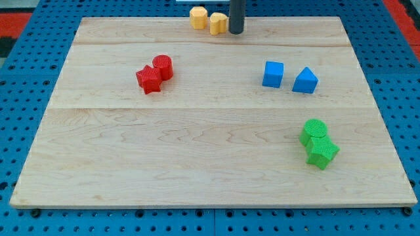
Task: Push yellow heart towards top
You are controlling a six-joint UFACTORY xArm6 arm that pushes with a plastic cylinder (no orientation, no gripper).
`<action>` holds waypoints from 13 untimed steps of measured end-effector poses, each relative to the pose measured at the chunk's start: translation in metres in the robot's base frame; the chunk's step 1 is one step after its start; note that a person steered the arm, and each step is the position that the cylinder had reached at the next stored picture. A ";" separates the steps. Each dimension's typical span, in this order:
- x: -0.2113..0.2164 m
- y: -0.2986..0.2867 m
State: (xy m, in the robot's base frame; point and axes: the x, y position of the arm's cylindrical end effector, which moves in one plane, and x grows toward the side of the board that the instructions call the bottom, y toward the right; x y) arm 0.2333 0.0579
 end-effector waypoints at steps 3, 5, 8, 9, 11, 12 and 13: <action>0.046 -0.023; 0.061 -0.108; 0.069 -0.172; 0.071 -0.215; 0.049 -0.215; 0.030 -0.156; 0.023 -0.135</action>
State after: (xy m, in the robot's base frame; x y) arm 0.2559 -0.0769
